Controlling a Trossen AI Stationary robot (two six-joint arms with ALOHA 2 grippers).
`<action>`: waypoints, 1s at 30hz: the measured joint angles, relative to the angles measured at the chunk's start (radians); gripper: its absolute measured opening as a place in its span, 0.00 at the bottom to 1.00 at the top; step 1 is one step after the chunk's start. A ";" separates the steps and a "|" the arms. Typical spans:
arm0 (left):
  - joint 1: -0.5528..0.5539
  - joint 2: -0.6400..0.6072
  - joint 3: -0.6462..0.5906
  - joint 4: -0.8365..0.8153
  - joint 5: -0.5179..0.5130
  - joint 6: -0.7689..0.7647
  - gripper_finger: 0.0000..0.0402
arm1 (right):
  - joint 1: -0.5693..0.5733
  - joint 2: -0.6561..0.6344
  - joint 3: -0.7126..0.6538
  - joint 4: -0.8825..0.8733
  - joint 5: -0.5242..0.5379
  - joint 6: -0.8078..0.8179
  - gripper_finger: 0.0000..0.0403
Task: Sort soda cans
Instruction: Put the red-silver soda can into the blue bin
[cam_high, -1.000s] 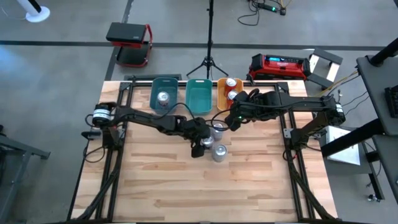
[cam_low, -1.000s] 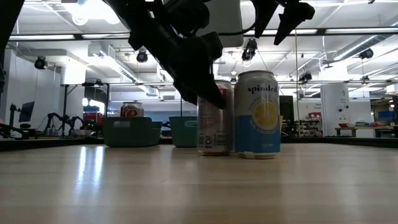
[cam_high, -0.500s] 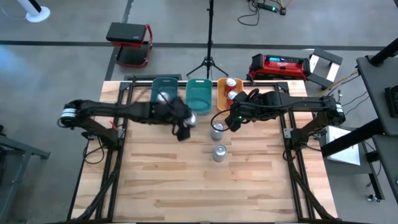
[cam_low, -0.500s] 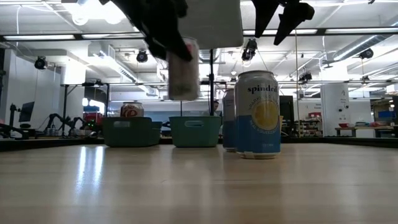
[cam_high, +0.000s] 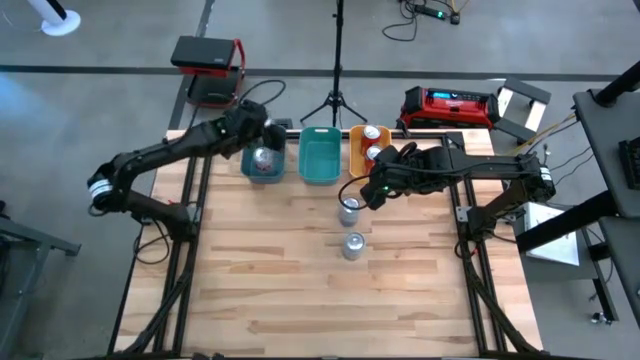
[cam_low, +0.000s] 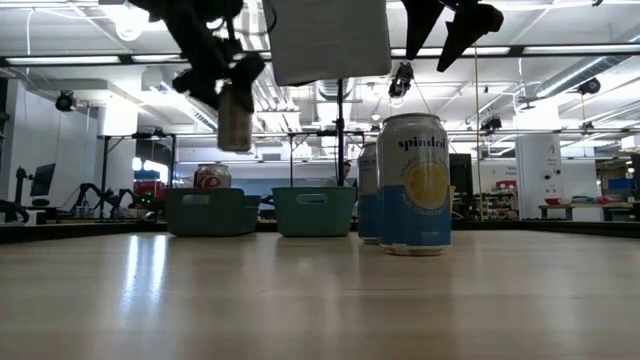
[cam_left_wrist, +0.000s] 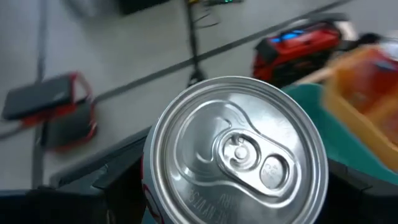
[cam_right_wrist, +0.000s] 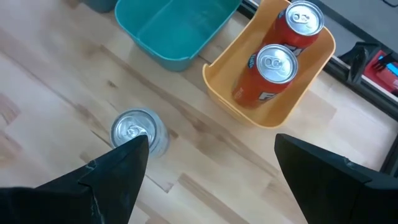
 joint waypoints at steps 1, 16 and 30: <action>0.022 0.011 0.000 0.001 0.000 -0.012 0.77 | 0.000 0.000 0.000 0.000 0.000 0.005 0.86; 0.085 0.188 -0.001 0.062 -0.070 -0.115 0.77 | 0.000 0.001 0.000 0.008 0.000 -0.001 0.86; 0.101 0.187 -0.175 0.205 -0.085 -0.297 0.77 | 0.020 0.001 0.000 0.007 0.000 -0.001 0.86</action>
